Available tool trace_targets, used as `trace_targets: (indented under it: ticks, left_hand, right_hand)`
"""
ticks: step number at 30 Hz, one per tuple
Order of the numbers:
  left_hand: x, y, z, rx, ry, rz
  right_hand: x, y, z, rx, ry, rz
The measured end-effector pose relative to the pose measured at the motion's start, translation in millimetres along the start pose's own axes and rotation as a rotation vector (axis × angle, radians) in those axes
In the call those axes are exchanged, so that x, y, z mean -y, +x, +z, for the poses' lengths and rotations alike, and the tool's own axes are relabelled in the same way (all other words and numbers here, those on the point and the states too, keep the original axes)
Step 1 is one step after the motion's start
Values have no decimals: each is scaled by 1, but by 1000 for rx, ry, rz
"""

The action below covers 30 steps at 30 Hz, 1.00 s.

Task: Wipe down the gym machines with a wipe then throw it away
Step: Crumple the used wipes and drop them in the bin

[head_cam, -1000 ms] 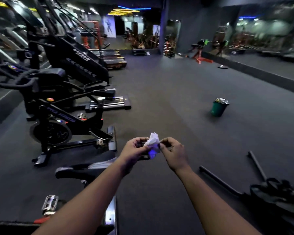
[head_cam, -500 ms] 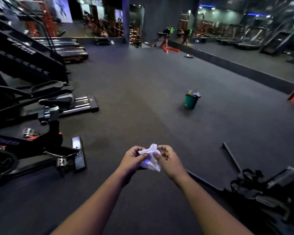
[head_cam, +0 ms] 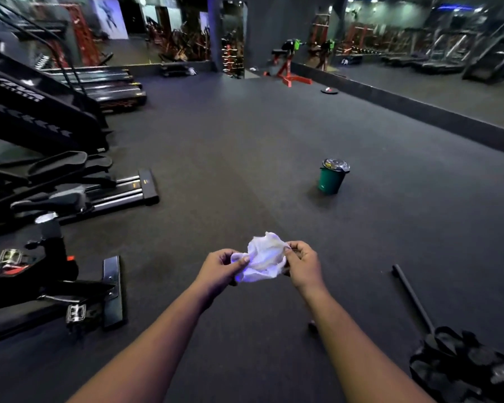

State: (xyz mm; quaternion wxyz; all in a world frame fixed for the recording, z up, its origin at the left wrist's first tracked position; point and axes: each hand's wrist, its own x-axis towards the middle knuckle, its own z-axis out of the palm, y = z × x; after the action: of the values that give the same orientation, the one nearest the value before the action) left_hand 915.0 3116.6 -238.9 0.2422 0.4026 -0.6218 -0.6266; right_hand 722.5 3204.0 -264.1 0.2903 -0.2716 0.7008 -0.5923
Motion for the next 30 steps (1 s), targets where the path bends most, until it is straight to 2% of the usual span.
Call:
trace_targets:
  ticks: [8,14,18,25,30]
  left_hand:
    - [-47,141,16,-214,-274,-82]
    - [-94,271,-5,-214,-174,29]
    - [-150,374,-31,-186,-94,179]
    - [-291,560,-64,-87,34,384]
    - [-346,652,-63,-78,43,473]
  right_hand:
    - [28,145,2,52,-22,-11]
    - [77,274,48,120,-63,-151]
    - [127,370,79,39,-52,-214]
    - [243,538,110,-151,-21,-301]
    - [278,629,107,-229,38,-311]
